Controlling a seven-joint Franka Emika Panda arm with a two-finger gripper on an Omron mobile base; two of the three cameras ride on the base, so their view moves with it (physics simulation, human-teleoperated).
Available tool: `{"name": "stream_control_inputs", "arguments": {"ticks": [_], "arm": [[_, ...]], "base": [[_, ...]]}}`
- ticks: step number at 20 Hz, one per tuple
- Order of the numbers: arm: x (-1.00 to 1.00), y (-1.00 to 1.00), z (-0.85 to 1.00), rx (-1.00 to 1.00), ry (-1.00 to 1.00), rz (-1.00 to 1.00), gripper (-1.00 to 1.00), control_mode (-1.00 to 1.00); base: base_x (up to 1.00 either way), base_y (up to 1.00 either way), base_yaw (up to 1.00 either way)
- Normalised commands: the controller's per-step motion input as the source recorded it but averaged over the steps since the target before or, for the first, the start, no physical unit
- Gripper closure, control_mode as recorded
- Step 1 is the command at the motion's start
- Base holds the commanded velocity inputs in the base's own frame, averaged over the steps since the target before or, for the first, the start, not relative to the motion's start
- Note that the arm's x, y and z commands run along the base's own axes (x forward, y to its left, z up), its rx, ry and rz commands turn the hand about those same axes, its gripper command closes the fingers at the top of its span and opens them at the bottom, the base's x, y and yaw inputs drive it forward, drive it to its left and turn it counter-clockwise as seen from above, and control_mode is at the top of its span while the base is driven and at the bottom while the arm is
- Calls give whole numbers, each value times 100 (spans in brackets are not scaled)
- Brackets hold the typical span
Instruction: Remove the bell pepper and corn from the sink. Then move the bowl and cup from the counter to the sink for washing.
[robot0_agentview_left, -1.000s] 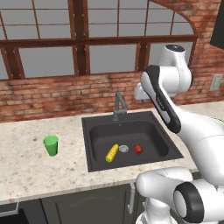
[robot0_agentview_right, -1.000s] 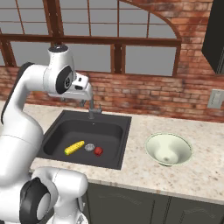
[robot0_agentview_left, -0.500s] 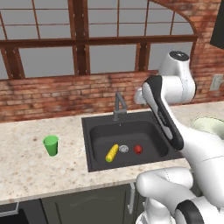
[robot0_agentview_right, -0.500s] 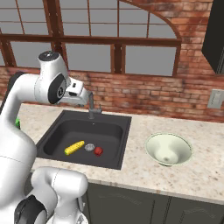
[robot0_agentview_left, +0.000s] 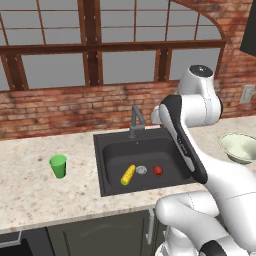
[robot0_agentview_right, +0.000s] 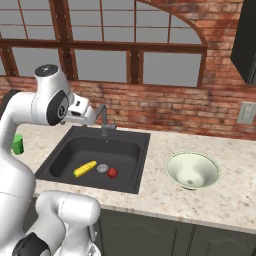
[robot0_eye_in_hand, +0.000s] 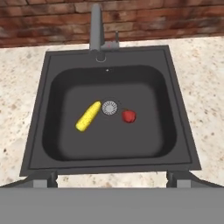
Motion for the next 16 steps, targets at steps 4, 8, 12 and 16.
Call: {"name": "stream_control_inputs", "arguments": {"ticks": [4,8,12,16], "arm": [[-9,12,-15,0,0,-7,-100,-100],[-2,15,-19,0,5,-7,-100,-100],[0,12,-20,7,1,-4,-100,-100],[0,11,-21,6,0,-4,-100,-100]], "base": [[0,0,0],[0,0,0],[0,0,0],[0,0,0]]}}
